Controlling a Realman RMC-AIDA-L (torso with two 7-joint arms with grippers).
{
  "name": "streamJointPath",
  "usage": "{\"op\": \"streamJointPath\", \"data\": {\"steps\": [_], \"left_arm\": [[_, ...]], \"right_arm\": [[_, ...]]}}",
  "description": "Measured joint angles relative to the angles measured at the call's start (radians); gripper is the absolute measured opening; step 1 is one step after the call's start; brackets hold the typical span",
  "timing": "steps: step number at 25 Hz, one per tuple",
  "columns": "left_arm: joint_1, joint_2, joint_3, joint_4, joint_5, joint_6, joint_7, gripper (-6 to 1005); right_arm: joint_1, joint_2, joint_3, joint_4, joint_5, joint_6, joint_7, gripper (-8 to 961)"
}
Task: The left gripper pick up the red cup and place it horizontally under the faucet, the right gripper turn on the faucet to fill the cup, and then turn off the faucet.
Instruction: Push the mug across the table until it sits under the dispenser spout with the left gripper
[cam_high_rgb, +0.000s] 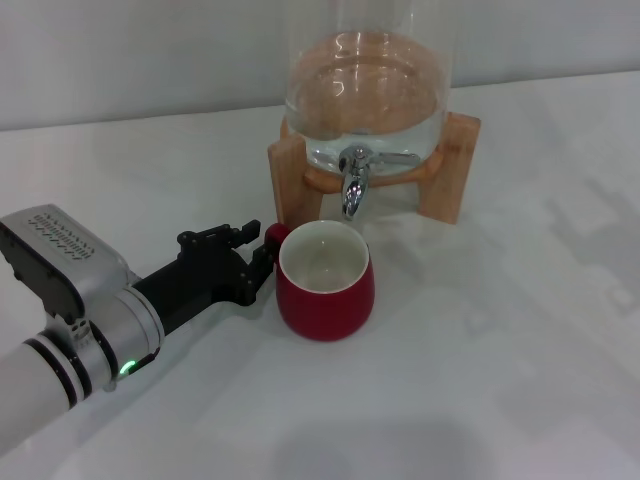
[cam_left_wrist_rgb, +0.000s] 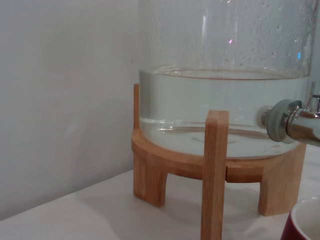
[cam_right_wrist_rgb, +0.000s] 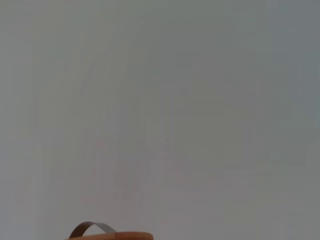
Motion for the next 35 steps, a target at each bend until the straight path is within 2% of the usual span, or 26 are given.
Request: {"op": "streamJointPath", "data": {"steps": [6, 35], "left_arm": [[-0.010, 0.001, 0.000, 0.005, 0.004, 0.000, -0.021, 285], [-0.039, 0.001, 0.005, 0.002, 0.058, -0.028, -0.051, 294]], "right_arm": [[0.000, 0.000, 0.000, -0.002, 0.000, -0.003, 0.000, 754], [0.004, 0.000, 0.000, -0.002, 0.002, -0.011, 0.000, 755]]}}
